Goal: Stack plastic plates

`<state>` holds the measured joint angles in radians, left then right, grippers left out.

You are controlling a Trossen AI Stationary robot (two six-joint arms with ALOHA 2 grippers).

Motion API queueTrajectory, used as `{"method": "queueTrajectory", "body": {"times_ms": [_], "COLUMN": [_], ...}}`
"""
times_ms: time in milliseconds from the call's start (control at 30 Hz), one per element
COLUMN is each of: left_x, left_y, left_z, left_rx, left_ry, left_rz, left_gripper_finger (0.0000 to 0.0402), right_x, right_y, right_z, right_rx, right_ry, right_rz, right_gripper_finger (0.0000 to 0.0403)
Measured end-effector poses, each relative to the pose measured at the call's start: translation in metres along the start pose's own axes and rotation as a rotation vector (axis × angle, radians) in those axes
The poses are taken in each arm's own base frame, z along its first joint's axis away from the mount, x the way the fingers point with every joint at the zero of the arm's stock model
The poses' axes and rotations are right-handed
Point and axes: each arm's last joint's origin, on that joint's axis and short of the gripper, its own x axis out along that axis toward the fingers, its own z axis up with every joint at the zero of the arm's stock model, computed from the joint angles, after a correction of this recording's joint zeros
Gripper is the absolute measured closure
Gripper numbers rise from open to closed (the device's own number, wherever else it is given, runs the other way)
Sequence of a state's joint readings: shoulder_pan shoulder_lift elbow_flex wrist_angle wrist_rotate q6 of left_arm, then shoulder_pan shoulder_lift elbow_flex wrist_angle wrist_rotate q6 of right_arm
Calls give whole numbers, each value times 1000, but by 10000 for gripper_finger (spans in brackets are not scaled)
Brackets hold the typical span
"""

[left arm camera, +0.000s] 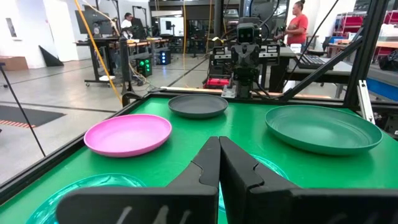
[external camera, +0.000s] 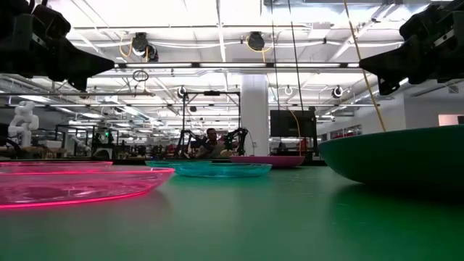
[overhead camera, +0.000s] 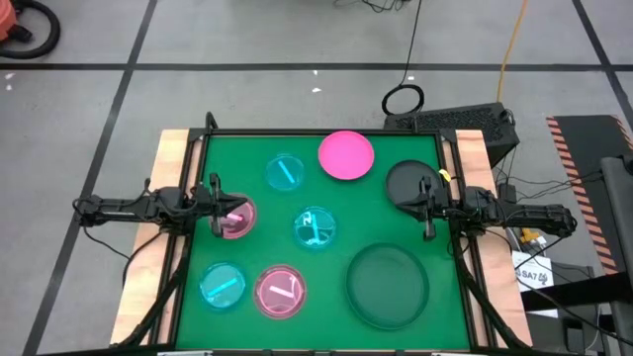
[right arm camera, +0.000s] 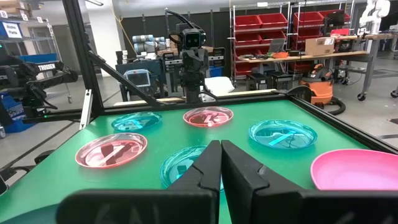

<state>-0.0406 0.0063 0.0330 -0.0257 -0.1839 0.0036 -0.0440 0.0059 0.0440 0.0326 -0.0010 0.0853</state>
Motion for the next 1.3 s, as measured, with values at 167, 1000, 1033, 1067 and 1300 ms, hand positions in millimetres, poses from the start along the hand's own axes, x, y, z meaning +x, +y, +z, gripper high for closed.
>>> {"method": "queueTrajectory", "body": {"times_ms": [167, 1000, 1033, 1067, 1300], "left_x": [0, 0, 0, 0, 0], "left_y": [0, 0, 0, 0, 0], "left_z": [0, 0, 0, 0, 0], "left_rx": [0, 0, 0, 0, -1], "left_ry": [0, 0, 0, 0, -1], "left_rz": [0, 0, 0, 0, 0], "left_gripper_finger": [400, 400, 400, 400, 400], "right_x": [0, 0, 0, 0, 0], "right_y": [0, 0, 0, -1, -1], "right_z": [0, 0, 0, 0, 0], "right_rx": [0, 0, -3, -19, -48], "right_ry": [0, 0, 0, -1, -5], "right_rz": [0, 1, -2, -18, -52], "right_gripper_finger": [394, 394, 394, 394, 394]}}
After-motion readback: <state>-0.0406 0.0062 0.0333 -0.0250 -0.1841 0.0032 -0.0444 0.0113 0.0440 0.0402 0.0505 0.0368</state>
